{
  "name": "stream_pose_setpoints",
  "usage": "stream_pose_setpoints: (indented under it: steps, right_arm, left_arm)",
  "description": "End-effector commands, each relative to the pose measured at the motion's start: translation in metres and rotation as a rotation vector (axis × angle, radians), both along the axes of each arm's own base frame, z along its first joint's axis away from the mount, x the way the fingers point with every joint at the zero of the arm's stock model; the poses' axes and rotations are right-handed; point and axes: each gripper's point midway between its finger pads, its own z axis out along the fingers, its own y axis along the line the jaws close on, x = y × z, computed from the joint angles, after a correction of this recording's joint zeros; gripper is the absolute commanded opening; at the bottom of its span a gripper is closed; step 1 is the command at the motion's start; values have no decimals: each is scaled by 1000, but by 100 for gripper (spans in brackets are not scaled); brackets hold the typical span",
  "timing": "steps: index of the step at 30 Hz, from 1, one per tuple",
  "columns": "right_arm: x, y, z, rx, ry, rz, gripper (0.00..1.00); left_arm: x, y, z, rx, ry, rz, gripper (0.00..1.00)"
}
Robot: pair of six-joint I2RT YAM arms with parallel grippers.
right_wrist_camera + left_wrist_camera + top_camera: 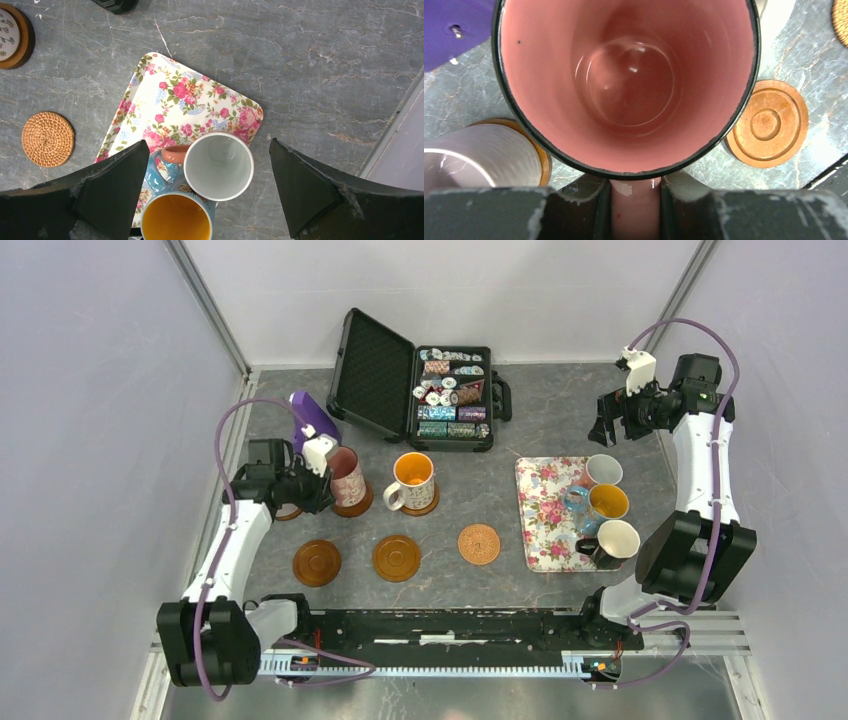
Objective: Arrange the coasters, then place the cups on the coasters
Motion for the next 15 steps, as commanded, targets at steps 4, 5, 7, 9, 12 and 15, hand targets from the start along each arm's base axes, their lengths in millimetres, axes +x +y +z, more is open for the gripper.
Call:
stream_pose_setpoints:
  steps: [4, 5, 7, 9, 12, 15]
  right_arm:
    - [0, -4, 14, -37, -41, -10, 98]
    - [0, -5, 15, -41, -43, -10, 98]
    - [0, -6, 15, -45, -43, -13, 98]
    - [0, -7, 15, -48, -42, -19, 98]
    - [-1, -7, 15, -51, -43, -24, 98]
    - [-3, -7, 14, -53, -40, -25, 98]
  left_arm:
    - [44, -1, 16, 26, -283, -66, 2]
    - [45, -2, 12, 24, -281, -68, 2]
    - [46, -3, 6, 17, -285, -72, 2]
    - [48, -3, -2, 14, -276, -68, 2]
    - [49, 0, -14, 35, -267, -77, 2]
    - [49, 1, -20, 52, -274, -94, 2]
